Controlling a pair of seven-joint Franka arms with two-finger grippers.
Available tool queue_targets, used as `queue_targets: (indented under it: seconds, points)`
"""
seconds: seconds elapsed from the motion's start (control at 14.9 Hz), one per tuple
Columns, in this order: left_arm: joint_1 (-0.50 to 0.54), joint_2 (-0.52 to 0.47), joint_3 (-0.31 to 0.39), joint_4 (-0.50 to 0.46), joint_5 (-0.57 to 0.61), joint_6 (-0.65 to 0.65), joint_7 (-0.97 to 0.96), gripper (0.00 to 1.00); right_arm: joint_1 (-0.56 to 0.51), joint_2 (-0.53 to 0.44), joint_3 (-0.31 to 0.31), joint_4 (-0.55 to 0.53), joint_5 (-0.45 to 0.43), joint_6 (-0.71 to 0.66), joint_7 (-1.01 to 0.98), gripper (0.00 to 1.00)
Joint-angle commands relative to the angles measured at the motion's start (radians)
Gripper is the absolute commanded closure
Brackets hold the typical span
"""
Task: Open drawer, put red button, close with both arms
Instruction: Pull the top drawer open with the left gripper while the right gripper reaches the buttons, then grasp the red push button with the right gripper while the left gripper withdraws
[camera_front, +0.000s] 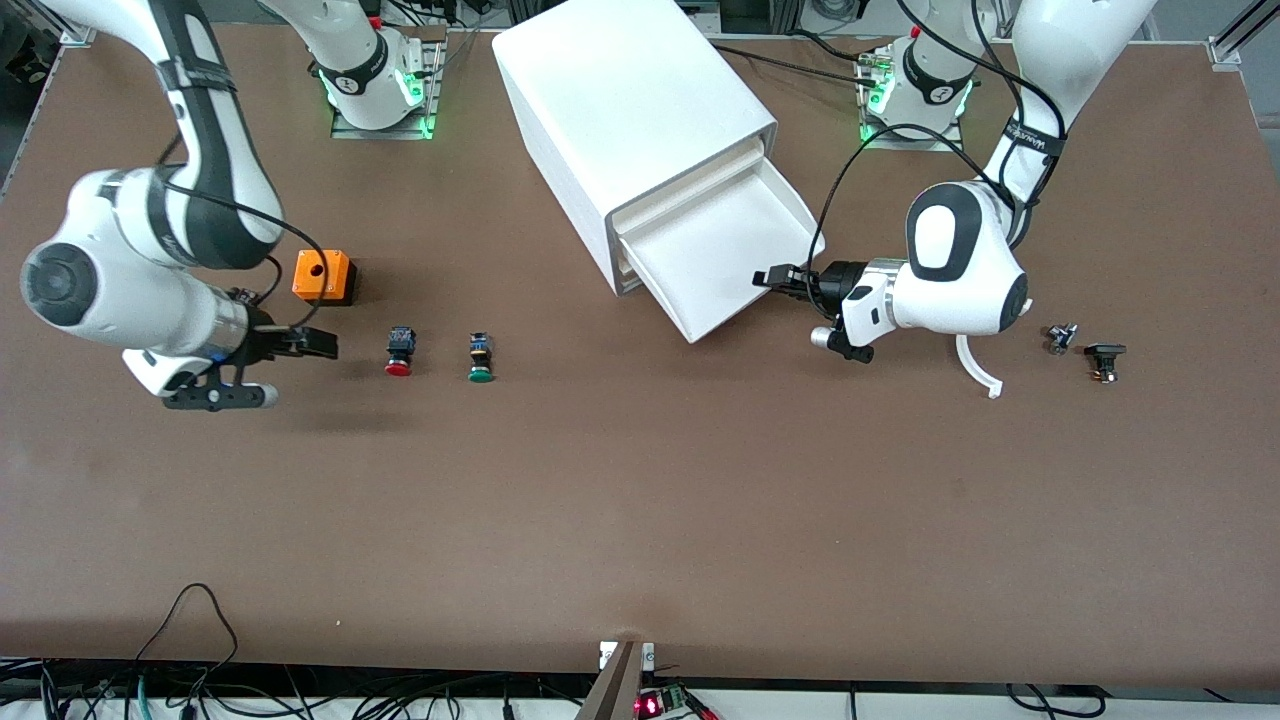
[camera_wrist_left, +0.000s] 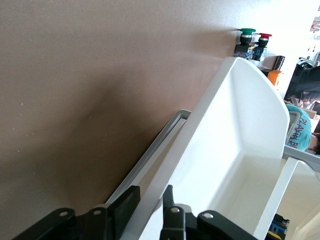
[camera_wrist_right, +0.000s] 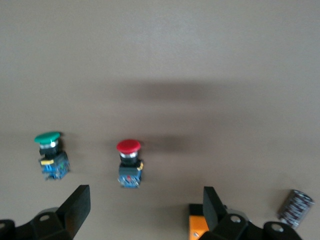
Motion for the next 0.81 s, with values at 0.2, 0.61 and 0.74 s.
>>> queue_targets:
  seconds: [0.2, 0.61, 0.74]
  points:
    - [0.014, -0.044, 0.023, 0.017, 0.074, 0.113, -0.036, 0.0, 0.09, 0.057, -0.005, -0.062, 0.008, 0.162, 0.121, 0.0]
    - [0.124, -0.154, 0.026, 0.065, 0.19, 0.184, -0.034, 0.0, 0.093, 0.045, 0.005, -0.274, 0.008, 0.392, 0.195, 0.0]
    - [0.169, -0.202, 0.035, 0.068, 0.209, 0.171, -0.039, 0.0, 0.102, 0.043, 0.026, -0.303, 0.007, 0.414, 0.245, 0.0]
